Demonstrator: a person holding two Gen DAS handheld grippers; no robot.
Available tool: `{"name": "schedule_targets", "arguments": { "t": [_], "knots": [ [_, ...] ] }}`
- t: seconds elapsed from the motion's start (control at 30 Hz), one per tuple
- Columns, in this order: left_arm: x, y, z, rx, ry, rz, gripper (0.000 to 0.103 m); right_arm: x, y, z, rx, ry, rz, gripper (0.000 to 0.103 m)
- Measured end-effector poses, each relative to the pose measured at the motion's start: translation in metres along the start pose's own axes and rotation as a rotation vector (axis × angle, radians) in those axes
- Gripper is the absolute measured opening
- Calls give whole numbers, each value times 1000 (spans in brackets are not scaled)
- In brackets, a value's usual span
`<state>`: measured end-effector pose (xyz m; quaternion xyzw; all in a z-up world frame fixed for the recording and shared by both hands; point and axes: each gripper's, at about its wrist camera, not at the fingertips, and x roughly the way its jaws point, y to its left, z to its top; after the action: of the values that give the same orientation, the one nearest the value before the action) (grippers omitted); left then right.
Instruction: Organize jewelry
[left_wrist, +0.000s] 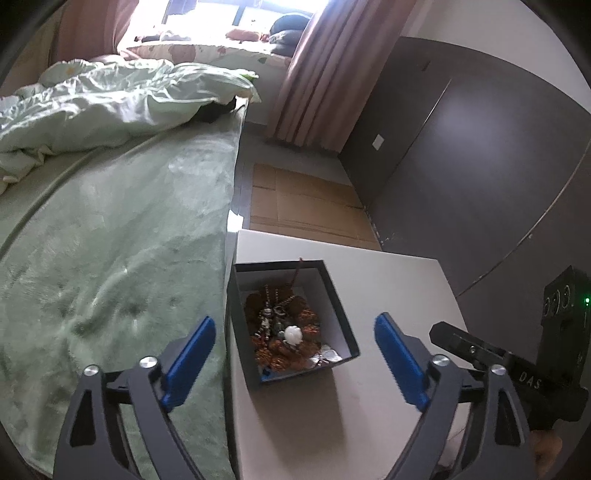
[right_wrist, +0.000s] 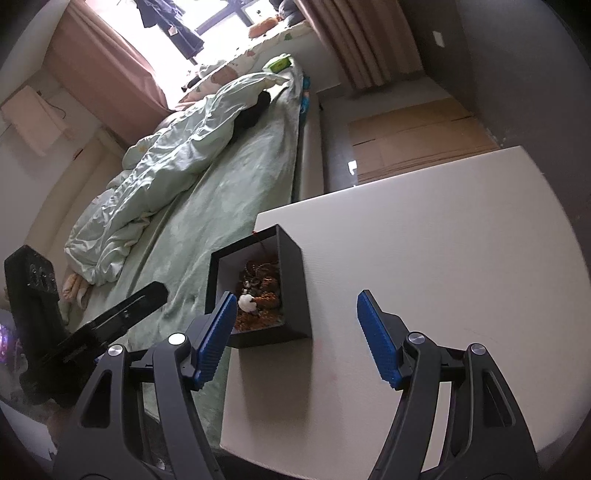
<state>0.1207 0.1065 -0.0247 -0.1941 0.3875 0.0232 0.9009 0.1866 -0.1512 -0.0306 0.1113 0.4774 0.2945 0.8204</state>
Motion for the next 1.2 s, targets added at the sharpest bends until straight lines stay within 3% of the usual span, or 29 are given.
{"name": "schedule_targets", "arguments": {
  "t": [0.2, 0.33, 0.43, 0.7, 1.2],
  "knots": [
    [-20, -26, -12, 81, -51, 2, 94, -26, -5, -8, -28, -24, -48, 70],
    [-32, -36, -15, 95, -86, -3, 94, -44, -4, -13, -65, -63, -86, 91],
    [-39, -41, -17, 104, -125, 5, 95, -52, -6, -15, -79, -85, -120, 97],
    [-53, -50, -29, 158, -170, 14, 95, -73, -15, -30, -91, -121, -187, 98],
    [-95, -64, -37, 191, -270, 18, 95, -111, -10, -46, -110, -207, -204, 98]
  ]
}}
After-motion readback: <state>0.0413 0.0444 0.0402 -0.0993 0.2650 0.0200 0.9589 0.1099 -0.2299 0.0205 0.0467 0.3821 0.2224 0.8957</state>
